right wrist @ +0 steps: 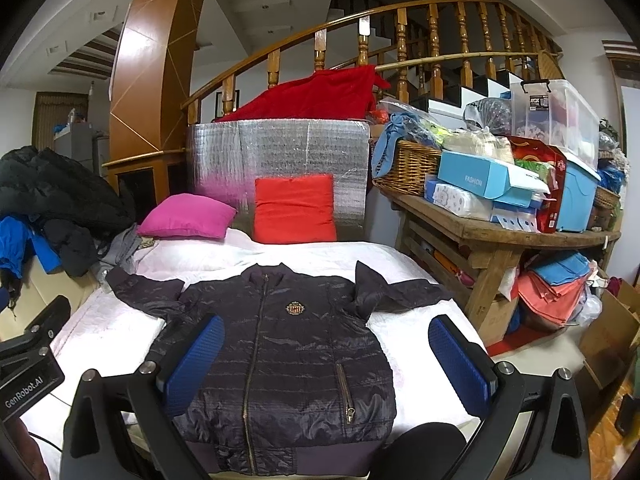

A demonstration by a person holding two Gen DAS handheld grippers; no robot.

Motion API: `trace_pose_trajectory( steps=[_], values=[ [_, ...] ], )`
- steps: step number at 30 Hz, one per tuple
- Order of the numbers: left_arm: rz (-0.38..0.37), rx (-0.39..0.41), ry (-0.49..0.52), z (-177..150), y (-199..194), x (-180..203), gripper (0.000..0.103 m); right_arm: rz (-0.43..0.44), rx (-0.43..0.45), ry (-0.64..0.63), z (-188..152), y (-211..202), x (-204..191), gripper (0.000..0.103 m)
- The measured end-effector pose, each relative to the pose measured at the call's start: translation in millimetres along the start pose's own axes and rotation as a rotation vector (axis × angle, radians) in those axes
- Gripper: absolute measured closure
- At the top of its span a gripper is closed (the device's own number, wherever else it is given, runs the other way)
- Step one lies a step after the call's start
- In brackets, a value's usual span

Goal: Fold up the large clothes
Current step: 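Grasp the black jacket's sleeve cuff with the right gripper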

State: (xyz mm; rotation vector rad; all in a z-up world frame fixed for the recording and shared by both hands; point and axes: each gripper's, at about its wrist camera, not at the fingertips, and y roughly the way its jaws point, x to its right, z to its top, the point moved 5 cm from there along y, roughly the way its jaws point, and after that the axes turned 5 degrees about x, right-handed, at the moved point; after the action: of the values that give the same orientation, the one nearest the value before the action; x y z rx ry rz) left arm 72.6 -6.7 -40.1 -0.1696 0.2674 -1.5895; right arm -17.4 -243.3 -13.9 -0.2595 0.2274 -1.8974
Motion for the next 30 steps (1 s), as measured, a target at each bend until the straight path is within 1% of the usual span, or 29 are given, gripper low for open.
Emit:
trace_pose_trajectory(
  steps=[6,10,12,15,17,19,20,21,23,25,27,28,29,30],
  values=[
    [0.001,-0.031,-0.005,-4,32,6,0.0,-0.029,-0.038,-0.008,-3,27,6,0.0],
    [-0.01,-0.085,-0.007,-8,78,12,0.0,-0.066,-0.077,-0.016,-6,60,14,0.0],
    [-0.012,-0.122,-0.016,-13,112,14,0.0,-0.088,-0.094,-0.027,-7,79,17,0.0],
    [-0.027,-0.196,-0.029,-25,163,18,0.0,-0.123,-0.128,-0.03,-11,118,26,0.0],
    [-0.023,-0.248,-0.057,-36,205,20,0.0,-0.137,-0.146,-0.029,-15,144,33,0.0],
    [-0.004,-0.271,-0.078,-45,240,20,0.0,-0.124,-0.17,-0.016,-20,180,42,0.0],
    [0.006,-0.271,-0.086,-49,258,22,0.0,-0.107,-0.186,0.0,-23,203,49,0.0],
    [0.017,-0.265,-0.09,-53,274,24,0.0,-0.09,-0.191,0.012,-25,217,55,0.0],
    [0.022,-0.263,-0.091,-60,299,27,0.0,-0.051,-0.216,0.049,-33,257,74,0.0],
    [0.021,-0.261,-0.085,-67,319,33,0.0,0.0,-0.239,0.123,-42,302,105,0.0],
    [0.016,-0.257,-0.074,-73,337,40,0.0,-0.009,-0.266,0.223,-54,342,141,0.0],
    [0.002,-0.256,-0.072,-76,345,44,0.0,-0.026,-0.3,0.298,-64,365,166,0.0],
    [-0.011,-0.257,-0.069,-81,354,49,0.0,-0.032,-0.327,0.405,-74,388,195,0.0],
    [-0.016,-0.26,-0.063,-86,361,53,0.0,-0.031,-0.325,0.511,-82,402,218,0.0]
  ],
)
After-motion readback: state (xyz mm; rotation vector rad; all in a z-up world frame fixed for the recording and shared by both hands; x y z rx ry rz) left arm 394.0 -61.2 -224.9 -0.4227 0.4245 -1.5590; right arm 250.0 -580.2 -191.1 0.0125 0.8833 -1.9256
